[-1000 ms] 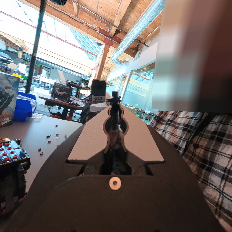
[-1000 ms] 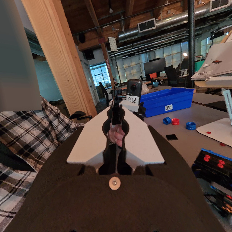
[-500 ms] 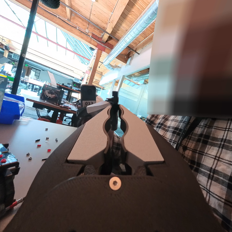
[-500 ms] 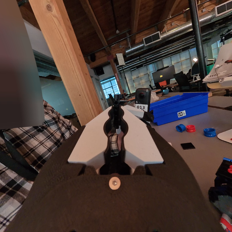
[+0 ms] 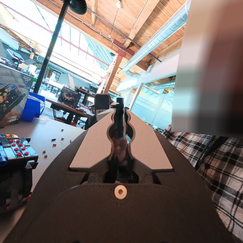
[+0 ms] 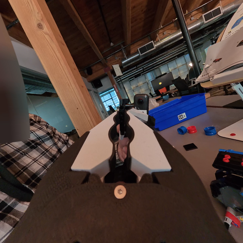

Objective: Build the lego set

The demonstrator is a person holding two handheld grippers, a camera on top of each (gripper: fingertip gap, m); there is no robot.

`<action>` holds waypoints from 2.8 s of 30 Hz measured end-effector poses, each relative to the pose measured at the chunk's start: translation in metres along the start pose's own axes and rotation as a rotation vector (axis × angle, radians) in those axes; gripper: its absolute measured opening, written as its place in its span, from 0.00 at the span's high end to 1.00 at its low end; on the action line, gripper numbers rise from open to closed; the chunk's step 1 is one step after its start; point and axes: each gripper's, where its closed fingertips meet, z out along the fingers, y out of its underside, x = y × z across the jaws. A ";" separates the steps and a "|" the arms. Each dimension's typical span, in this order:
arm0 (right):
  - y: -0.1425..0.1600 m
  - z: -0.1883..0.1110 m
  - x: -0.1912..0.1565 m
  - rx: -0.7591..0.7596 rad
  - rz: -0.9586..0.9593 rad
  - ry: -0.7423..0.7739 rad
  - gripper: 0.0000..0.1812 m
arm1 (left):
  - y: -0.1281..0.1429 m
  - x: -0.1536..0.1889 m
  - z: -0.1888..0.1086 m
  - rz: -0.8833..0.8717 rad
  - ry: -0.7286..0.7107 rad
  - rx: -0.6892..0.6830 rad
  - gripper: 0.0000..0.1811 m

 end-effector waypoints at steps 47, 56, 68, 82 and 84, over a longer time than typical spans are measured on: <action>-0.002 0.001 -0.011 0.007 -0.081 -0.040 0.98 | 0.003 0.012 0.006 0.005 0.037 0.007 0.97; -0.004 -0.002 0.004 0.057 0.025 -0.011 0.98 | 0.000 -0.003 0.004 -0.085 -0.004 0.033 0.97; -0.004 -0.010 0.025 0.113 0.194 0.028 0.97 | -0.001 -0.026 -0.005 -0.153 -0.101 0.062 0.97; 0.002 -0.004 0.010 0.049 0.121 -0.017 0.97 | 0.003 -0.010 0.001 -0.069 -0.056 0.010 0.97; 0.002 -0.003 0.005 0.035 0.091 -0.025 0.97 | 0.003 -0.004 0.002 -0.017 -0.057 -0.003 0.97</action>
